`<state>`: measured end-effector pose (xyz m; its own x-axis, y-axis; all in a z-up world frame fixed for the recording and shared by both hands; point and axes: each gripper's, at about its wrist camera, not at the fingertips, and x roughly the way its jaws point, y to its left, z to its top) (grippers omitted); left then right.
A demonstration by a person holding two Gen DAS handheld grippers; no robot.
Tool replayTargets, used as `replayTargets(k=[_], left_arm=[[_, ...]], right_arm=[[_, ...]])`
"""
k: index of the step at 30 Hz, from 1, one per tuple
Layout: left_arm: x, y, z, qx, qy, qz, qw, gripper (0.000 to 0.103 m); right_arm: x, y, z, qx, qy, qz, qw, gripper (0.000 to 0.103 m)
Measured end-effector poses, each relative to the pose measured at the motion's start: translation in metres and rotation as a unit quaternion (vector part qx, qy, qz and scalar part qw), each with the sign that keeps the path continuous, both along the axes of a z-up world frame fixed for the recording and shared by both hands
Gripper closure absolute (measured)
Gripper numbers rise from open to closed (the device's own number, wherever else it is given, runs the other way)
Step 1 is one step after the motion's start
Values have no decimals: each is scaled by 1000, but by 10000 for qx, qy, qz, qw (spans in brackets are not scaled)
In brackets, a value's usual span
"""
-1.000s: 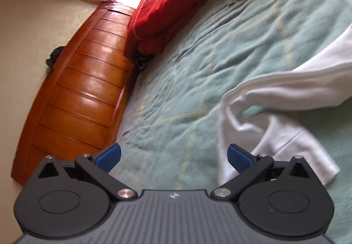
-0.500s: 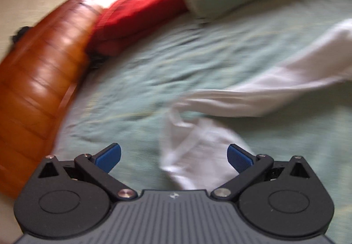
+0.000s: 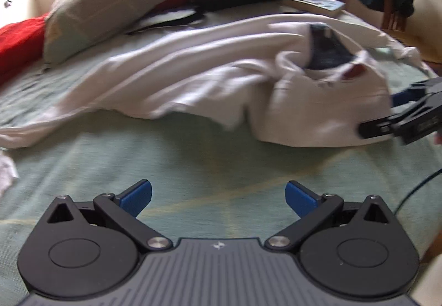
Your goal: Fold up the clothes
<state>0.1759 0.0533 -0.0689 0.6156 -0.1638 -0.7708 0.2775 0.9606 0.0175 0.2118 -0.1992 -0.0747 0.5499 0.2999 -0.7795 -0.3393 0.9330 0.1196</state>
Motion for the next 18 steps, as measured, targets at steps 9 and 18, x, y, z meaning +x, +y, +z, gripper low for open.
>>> replayTargets(k=[9, 18], left_arm=[[14, 10, -17, -233, 181, 54, 9995, 1], [-2, 33, -4, 22, 107, 571, 9983, 1]], right_arm=[[-8, -5, -7, -299, -256, 590, 9975, 0], [-23, -17, 42, -496, -971, 453, 9930, 0]])
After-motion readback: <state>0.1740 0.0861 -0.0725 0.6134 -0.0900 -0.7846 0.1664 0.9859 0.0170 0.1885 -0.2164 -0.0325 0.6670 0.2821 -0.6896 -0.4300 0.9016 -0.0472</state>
